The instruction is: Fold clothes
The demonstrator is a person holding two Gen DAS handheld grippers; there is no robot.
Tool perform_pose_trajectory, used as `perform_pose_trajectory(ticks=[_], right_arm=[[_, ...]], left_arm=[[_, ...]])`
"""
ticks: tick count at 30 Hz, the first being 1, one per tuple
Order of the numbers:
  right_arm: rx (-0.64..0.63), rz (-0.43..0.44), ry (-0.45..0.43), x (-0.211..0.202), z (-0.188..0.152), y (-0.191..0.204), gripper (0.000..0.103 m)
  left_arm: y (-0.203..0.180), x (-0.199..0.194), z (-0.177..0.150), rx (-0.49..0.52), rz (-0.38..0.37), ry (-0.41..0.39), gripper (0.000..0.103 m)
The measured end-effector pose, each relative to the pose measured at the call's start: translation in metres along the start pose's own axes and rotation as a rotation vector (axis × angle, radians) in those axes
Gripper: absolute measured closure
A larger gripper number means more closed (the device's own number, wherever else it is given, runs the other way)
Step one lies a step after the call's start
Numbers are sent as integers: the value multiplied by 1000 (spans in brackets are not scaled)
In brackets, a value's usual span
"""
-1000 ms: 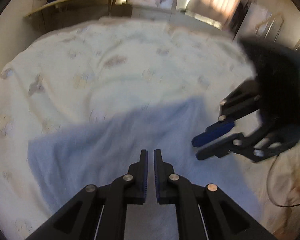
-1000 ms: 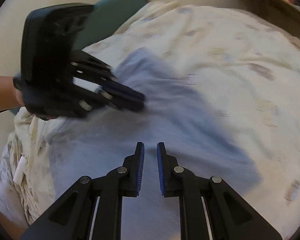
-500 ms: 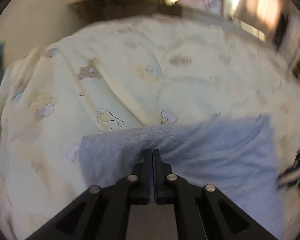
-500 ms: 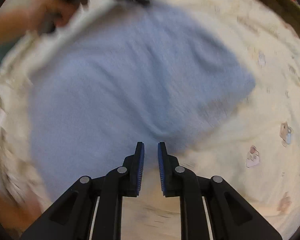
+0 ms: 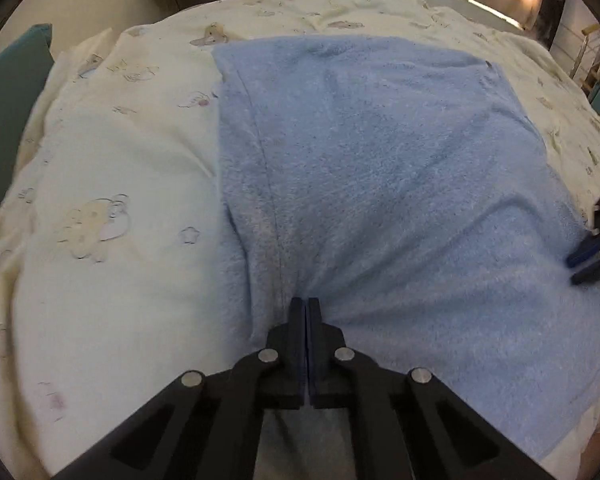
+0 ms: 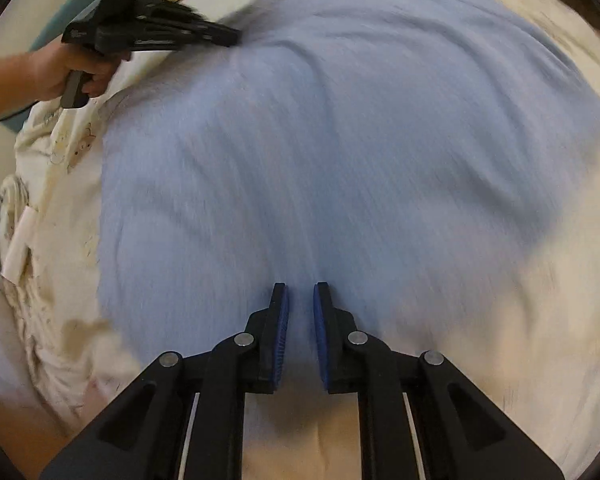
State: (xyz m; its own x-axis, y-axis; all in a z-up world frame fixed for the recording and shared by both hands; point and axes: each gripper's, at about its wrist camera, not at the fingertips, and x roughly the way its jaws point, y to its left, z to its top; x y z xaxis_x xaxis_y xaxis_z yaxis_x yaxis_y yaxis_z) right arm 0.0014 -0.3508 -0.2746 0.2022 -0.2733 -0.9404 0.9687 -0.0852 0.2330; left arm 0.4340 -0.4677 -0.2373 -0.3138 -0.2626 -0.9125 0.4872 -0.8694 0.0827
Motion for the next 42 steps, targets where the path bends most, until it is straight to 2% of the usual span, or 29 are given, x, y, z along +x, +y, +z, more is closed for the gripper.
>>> perform_pose_trajectory(ticks=[1, 2, 4, 7, 9, 10, 13, 16, 18, 20, 21, 22, 25, 26, 28, 30, 33, 34, 36, 38, 40, 42], right_arm=[[5, -5, 2, -5, -6, 2, 89], [7, -8, -6, -11, -11, 5, 89], [7, 18, -79, -26, -13, 18, 88], [11, 50, -153, -28, 2, 36, 88], [23, 67, -170, -19, 15, 45, 88], [40, 63, -156, -11, 16, 44, 88], [37, 17, -47, 18, -6, 42, 86], [47, 11, -22, 17, -40, 40, 86], [66, 13, 1, 10, -58, 36, 86], [81, 13, 17, 2, -74, 33, 87], [77, 8, -9, -8, -74, 32, 87], [77, 4, -64, -19, -69, 29, 87], [86, -7, -250, -51, -49, 18, 87], [93, -6, -324, -61, -39, 14, 87], [100, 39, -459, -73, -14, 1, 87], [93, 74, -517, -73, 11, -13, 87], [130, 123, -496, -52, 46, -45, 87], [133, 107, -478, -41, 61, -52, 87], [143, 77, -461, -28, 83, -71, 87], [165, 26, -444, -35, 89, -87, 87], [174, -78, -416, -35, 100, -106, 87], [188, -176, -409, -41, 102, -128, 87]], left_arm=[[-5, -9, 0, -7, 15, -5, 101], [-14, -21, -2, 1, -25, -27, 100], [-39, -45, -8, 31, -142, -83, 95], [-73, -39, -25, 66, -164, -24, 92], [-79, -21, -44, 3, -152, 57, 92], [-74, -14, -53, -55, -148, 69, 92], [-69, -17, -69, -124, -132, 100, 92], [-81, -24, -81, -55, -69, 137, 93], [-86, -34, -83, -40, -56, 147, 92], [-89, -48, -76, -48, -91, 100, 92], [-90, -56, -72, -52, -111, 72, 92], [-94, -60, -64, -56, -117, 37, 92], [-105, -66, -38, -67, -116, -77, 83], [-111, -66, -30, -96, -128, -116, 79], [-122, -60, -11, -188, -174, -194, 79], [-132, -43, 11, -296, -223, -254, 79], [-151, -9, 35, -451, -229, -274, 79], [-145, -14, 21, -502, -243, -253, 79], [-153, 0, 17, -527, -291, -208, 79], [-176, 11, 13, -441, -272, -164, 79], [-198, 15, 6, -353, -245, -134, 80], [-206, 11, -1, -321, -255, -125, 80]])
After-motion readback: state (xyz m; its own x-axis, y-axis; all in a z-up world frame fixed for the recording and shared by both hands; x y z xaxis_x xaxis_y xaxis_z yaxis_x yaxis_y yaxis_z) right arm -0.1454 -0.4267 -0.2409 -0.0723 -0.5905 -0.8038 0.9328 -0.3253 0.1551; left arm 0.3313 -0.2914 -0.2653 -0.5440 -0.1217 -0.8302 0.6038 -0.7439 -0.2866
